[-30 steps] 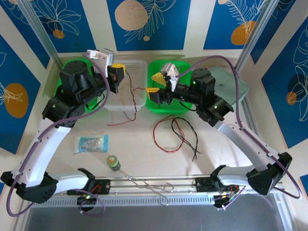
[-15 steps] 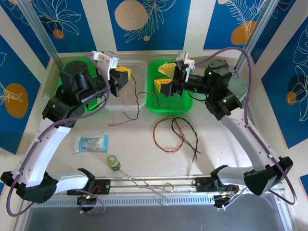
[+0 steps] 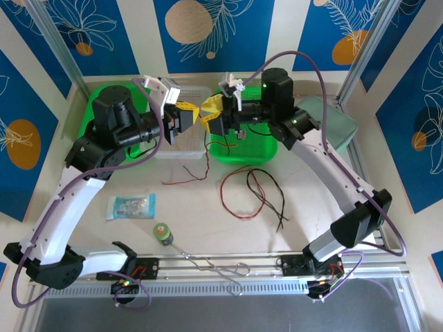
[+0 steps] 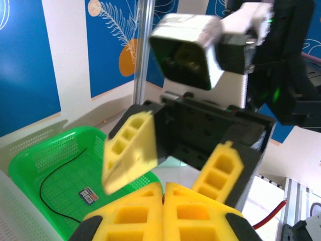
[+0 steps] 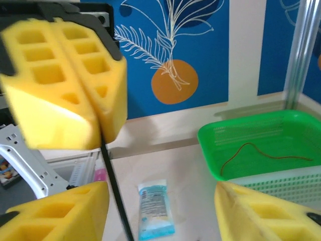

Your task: Untangle the cables

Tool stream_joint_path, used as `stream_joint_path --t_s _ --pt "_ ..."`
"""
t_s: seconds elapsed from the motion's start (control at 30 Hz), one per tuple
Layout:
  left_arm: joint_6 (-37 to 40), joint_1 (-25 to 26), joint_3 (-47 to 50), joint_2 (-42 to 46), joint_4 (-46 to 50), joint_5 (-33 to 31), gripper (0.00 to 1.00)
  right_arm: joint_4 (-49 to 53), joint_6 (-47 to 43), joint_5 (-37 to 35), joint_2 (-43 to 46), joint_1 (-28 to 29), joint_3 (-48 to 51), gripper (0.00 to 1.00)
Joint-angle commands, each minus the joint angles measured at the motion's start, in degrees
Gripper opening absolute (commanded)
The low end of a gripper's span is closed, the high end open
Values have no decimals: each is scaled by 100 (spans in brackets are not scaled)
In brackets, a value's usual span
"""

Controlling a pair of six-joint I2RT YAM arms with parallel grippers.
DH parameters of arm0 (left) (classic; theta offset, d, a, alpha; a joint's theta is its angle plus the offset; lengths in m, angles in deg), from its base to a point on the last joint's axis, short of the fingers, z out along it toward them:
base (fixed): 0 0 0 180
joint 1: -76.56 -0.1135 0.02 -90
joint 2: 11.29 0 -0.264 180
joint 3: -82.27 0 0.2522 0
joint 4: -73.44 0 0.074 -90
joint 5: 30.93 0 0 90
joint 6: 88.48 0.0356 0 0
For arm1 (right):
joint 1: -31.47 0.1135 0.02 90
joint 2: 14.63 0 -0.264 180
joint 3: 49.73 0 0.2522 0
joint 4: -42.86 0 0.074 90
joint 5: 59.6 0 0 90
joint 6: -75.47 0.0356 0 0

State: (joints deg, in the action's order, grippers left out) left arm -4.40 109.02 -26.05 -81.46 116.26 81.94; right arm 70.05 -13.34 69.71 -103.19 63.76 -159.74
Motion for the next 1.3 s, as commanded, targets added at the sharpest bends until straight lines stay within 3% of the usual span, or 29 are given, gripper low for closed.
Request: stream_joint_path --t_s 0.0,0.03,0.13,0.27,0.37,0.43,0.5,0.6,0.7,0.93,1.1,1.27 --pt "56 -39 -159 -13 -62 286 0 353 -143 200 -147 84 -342 46" --pt "55 -39 -167 -27 -54 305 0 349 -135 200 -183 84 -362 39" --pt "42 -39 -176 -49 -32 354 0 294 -87 199 -241 94 -402 3" --pt "71 -36 -68 49 -86 -31 0 96 20 112 -128 93 -262 0" --pt "122 -35 87 194 -243 -346 53 -144 115 -196 31 84 -24 0" --pt "192 -40 223 320 -384 -427 67 -217 163 -389 113 67 78 0" --pt "266 -35 578 505 -869 -7 74 -319 276 -647 201 42 194 0" --pt "223 -34 1961 1080 -2627 556 78 -589 426 -815 327 -36 392 0" --pt "591 -30 3120 1627 -3838 417 85 -654 530 -807 389 -91 406 0" --pt "2165 92 4030 1924 -4249 883 86 -487 549 -706 418 -92 256 0" --pt "3308 335 4214 1895 -4194 450 86 -442 525 -750 495 -75 255 0" --pt "3698 464 4112 1636 -4254 431 79 -360 512 -749 510 -39 229 0"
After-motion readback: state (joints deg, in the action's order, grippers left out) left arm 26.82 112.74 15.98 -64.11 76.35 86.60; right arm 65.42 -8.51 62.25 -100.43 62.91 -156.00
